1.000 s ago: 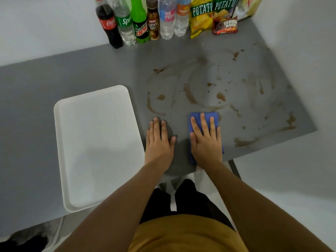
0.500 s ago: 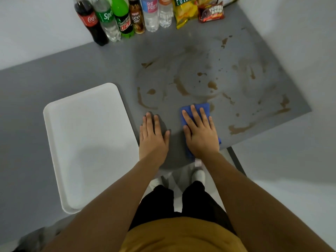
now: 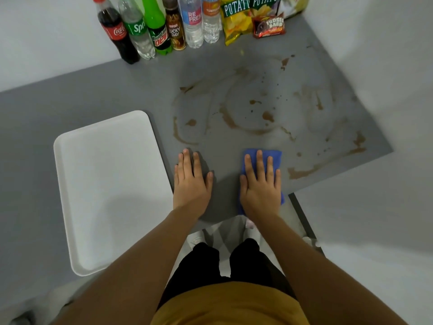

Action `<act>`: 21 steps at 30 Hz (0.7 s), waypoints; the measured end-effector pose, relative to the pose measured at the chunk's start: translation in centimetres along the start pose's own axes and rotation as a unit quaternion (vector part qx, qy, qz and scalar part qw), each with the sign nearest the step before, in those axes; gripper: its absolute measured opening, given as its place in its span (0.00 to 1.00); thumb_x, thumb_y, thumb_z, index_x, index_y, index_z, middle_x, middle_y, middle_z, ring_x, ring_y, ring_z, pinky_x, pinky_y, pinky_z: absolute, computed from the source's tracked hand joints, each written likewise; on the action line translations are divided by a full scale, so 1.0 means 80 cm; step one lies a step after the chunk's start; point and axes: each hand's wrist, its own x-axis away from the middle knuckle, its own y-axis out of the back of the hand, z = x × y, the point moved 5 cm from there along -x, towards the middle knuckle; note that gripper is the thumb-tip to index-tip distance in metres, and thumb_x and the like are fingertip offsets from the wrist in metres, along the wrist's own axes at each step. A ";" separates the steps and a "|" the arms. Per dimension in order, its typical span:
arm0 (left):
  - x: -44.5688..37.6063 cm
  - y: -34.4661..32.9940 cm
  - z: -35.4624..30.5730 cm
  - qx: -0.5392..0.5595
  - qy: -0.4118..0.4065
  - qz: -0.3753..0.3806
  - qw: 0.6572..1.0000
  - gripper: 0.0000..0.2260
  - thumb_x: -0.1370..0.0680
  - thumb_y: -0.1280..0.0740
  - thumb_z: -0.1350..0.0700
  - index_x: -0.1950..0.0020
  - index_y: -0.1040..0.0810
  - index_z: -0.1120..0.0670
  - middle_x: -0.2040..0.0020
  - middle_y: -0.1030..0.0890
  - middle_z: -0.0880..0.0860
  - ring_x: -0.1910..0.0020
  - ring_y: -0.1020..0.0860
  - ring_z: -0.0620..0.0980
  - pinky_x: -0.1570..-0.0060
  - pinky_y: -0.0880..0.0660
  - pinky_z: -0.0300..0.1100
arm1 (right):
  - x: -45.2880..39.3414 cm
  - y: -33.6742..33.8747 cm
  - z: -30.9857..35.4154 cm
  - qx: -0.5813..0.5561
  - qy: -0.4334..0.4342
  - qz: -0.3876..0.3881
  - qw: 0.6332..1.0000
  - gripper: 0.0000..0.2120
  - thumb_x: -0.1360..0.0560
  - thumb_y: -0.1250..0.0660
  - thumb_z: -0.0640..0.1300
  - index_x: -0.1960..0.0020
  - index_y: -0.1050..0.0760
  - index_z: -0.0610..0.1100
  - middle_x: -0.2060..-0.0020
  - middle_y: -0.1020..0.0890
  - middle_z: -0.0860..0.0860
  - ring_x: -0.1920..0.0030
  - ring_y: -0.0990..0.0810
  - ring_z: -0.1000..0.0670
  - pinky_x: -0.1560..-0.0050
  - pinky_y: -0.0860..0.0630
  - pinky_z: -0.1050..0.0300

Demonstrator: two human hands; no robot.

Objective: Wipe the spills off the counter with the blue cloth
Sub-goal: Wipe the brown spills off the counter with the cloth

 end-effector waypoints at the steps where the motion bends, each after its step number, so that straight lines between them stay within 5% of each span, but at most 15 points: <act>1: 0.000 0.000 0.000 0.000 0.000 0.000 1.000 0.32 0.15 0.48 0.42 0.17 0.51 0.58 0.17 0.51 0.60 0.18 0.52 0.61 0.20 0.49 0.56 | 0.003 -0.004 0.013 -0.001 0.015 0.002 1.000 0.28 0.15 0.54 0.58 0.17 0.52 0.53 0.17 0.52 0.50 0.18 0.55 0.45 0.20 0.54 0.41; 10: -0.001 0.002 0.000 0.004 0.001 -0.004 1.000 0.32 0.15 0.49 0.41 0.17 0.51 0.57 0.17 0.51 0.59 0.18 0.53 0.60 0.21 0.54 0.51 | -0.070 0.009 0.015 -0.023 0.103 0.025 0.994 0.27 0.16 0.51 0.56 0.18 0.47 0.56 0.18 0.47 0.53 0.18 0.51 0.47 0.20 0.51 0.43; 16: -0.002 0.010 -0.006 0.033 0.001 -0.006 0.999 0.30 0.16 0.52 0.39 0.17 0.49 0.53 0.16 0.52 0.55 0.18 0.54 0.57 0.23 0.58 0.48 | -0.090 0.014 -0.031 -0.026 0.045 0.028 0.998 0.27 0.16 0.56 0.59 0.18 0.53 0.58 0.17 0.52 0.55 0.18 0.56 0.48 0.19 0.52 0.43; 21: -0.008 0.013 -0.045 0.061 -0.072 -0.022 0.995 0.26 0.14 0.46 0.45 0.19 0.40 0.55 0.17 0.46 0.57 0.18 0.49 0.57 0.21 0.55 0.50 | -0.060 0.018 -0.056 -0.032 -0.004 0.024 0.999 0.27 0.15 0.58 0.60 0.18 0.55 0.58 0.17 0.55 0.55 0.18 0.59 0.49 0.19 0.56 0.42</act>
